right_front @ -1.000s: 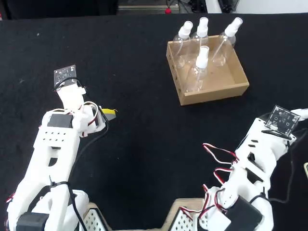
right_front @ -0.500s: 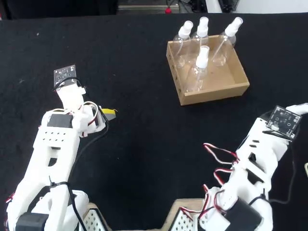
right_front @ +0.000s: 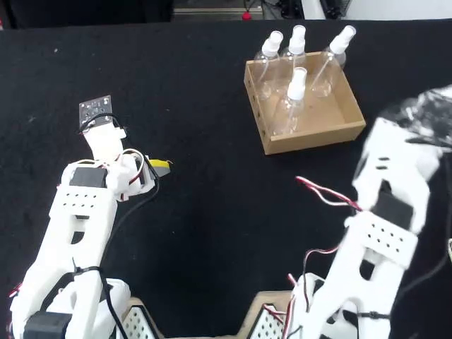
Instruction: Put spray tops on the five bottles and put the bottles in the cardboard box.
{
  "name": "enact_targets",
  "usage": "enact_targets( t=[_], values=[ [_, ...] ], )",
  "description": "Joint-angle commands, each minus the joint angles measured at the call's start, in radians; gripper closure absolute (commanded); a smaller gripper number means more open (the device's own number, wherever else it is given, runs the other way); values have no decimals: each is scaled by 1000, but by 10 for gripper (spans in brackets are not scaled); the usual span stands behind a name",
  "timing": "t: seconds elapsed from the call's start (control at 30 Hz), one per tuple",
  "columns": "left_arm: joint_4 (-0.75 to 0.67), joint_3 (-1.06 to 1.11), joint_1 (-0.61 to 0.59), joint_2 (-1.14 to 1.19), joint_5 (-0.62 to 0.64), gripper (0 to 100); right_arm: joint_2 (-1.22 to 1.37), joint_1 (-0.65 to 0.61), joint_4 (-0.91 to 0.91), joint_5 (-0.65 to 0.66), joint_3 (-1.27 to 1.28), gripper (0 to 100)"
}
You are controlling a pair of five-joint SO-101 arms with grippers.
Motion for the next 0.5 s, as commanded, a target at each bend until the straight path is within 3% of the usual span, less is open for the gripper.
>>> enact_targets(
  t=[0.0, 0.17, 0.47],
  values=[
    [-17, -5, 1, -11, 0, 667, 73, -89, -92, -12, -81, 851],
    [-17, -4, 1, -11, 0, 667, 254, -153, -288, -12, -111, 853],
    [-20, -4, 1, -6, 0, 667, 446, -172, -315, -12, -266, 853]
  ],
)
